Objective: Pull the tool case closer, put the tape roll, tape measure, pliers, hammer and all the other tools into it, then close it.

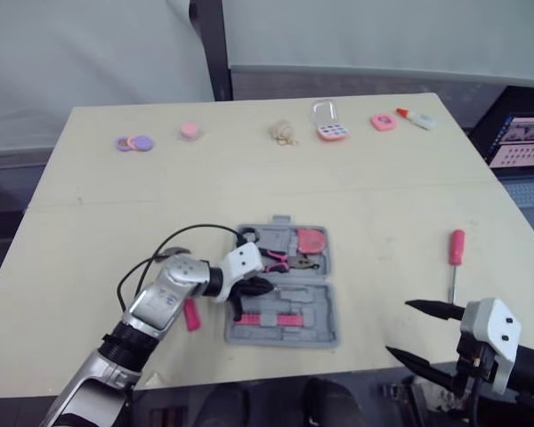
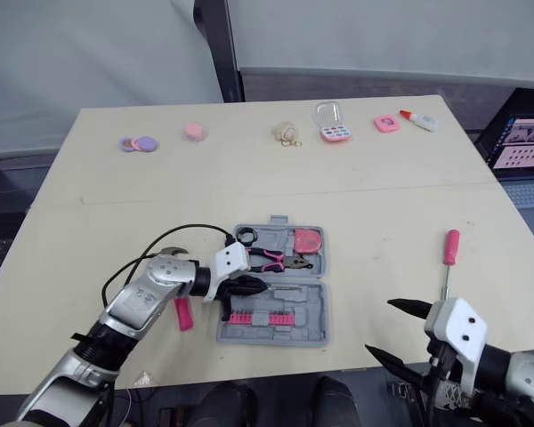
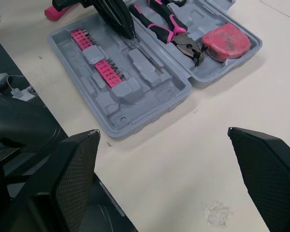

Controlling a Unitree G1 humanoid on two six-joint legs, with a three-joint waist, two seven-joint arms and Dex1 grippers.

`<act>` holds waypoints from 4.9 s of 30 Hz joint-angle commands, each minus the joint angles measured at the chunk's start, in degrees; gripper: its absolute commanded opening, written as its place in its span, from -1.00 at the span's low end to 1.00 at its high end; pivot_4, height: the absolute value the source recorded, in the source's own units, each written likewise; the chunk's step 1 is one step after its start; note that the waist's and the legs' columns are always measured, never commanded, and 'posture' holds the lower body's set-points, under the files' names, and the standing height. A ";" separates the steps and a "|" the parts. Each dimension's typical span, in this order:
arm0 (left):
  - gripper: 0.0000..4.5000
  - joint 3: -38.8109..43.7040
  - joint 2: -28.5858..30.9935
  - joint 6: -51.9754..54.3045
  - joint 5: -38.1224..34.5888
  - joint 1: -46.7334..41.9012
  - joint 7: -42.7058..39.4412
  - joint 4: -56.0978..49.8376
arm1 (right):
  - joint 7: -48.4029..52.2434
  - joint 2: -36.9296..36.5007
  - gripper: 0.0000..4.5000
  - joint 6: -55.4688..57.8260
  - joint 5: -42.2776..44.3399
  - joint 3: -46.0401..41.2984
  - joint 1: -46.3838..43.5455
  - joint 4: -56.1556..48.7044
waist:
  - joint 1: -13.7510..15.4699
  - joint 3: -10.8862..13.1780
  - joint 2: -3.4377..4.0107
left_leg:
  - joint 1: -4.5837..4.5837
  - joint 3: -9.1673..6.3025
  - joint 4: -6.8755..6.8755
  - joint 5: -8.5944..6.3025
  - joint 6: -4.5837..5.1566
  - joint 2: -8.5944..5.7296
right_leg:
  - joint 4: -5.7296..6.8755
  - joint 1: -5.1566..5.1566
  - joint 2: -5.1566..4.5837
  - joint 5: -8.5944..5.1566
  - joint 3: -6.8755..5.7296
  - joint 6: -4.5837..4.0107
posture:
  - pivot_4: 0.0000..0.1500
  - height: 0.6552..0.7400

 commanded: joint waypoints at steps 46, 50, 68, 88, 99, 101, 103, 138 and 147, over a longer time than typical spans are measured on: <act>-0.92 54.58 7.51 11.32 -27.88 35.34 1.04 -30.81 | -1.65 -0.86 1.00 4.11 2.13 5.67 -10.28 2.60 | -1.78 -0.67 0.30 | -0.06 -0.77 -0.22 -0.07 0.06 0.13 | -0.32 0.02 -0.08 -0.02 0.09 -0.03 | 1.00 1.00; -0.92 59.53 2.20 4.05 -26.31 52.32 -0.03 -32.07 | -1.47 -0.83 1.00 5.26 1.73 7.09 -7.88 1.17 | -1.37 -0.61 0.21 | -0.08 -0.83 -0.22 -0.09 0.07 0.11 | -0.35 0.07 -0.21 -0.02 0.12 -0.04 | 1.00 1.00; 1.00 59.81 -12.04 -10.12 -26.26 74.15 6.67 -33.26 | -0.27 -0.78 1.00 3.22 2.95 5.32 -4.67 1.60 | -1.55 -0.50 0.03 | -0.07 -0.70 0.04 -0.54 0.60 -0.05 | -0.59 0.13 -0.48 -0.30 0.26 -0.55 | 1.00 1.00; 1.00 55.63 -5.27 5.51 -28.41 61.12 25.06 -39.00 | 7.00 -6.38 1.00 0.32 4.82 2.22 -13.59 9.76 | -1.70 -0.46 0.08 | -0.02 -0.69 0.05 -0.54 0.61 -0.04 | -0.41 0.11 -0.46 -0.27 0.23 -0.51 | 1.00 1.00; 1.00 51.02 -11.15 23.50 -30.84 54.92 47.16 -54.11 | 7.51 -6.99 1.00 0.47 5.76 8.79 -21.68 7.30 | -1.34 -0.43 0.08 | -0.05 -0.72 0.13 -0.53 0.59 -0.10 | -0.39 0.14 -0.47 -0.19 0.29 -0.35 | 1.00 1.00; 1.00 50.96 -13.05 27.67 -31.53 51.37 51.77 -53.91 | 7.69 -7.53 1.00 0.57 5.85 9.46 -22.97 7.23 | -1.49 -0.43 0.10 | -0.04 -0.72 0.14 -0.48 0.50 -0.10 | -0.37 0.14 -0.47 -0.19 0.29 -0.35 | 1.00 1.00; 1.00 51.19 -14.51 31.22 -31.33 48.01 55.65 -53.74 | 7.67 -7.98 1.00 1.09 6.14 9.48 -23.96 7.25 | -1.58 -0.43 0.09 | -0.01 -0.68 0.13 -0.46 0.48 -0.08 | -0.33 0.16 -0.44 -0.18 0.28 -0.33 | 1.00 1.00; 1.00 44.22 -30.59 60.38 -3.46 3.66 72.02 -37.91 | 5.58 -9.07 1.00 2.75 5.81 2.88 -18.84 4.11 | -0.93 -0.31 -0.13 | -0.10 -0.66 0.11 -0.33 0.22 -0.16 | -0.38 0.13 -0.11 0.06 0.27 0.10 | 1.00 1.00; 1.00 43.13 -31.01 53.15 -0.13 4.15 70.28 -29.21 | 5.17 -9.52 1.00 3.09 6.03 2.18 -18.79 3.94 | -0.10 -0.25 -0.23 | -0.10 -0.67 0.12 -0.30 0.13 -0.09 | -0.38 0.12 -0.04 0.06 0.27 0.12 | 1.00 1.00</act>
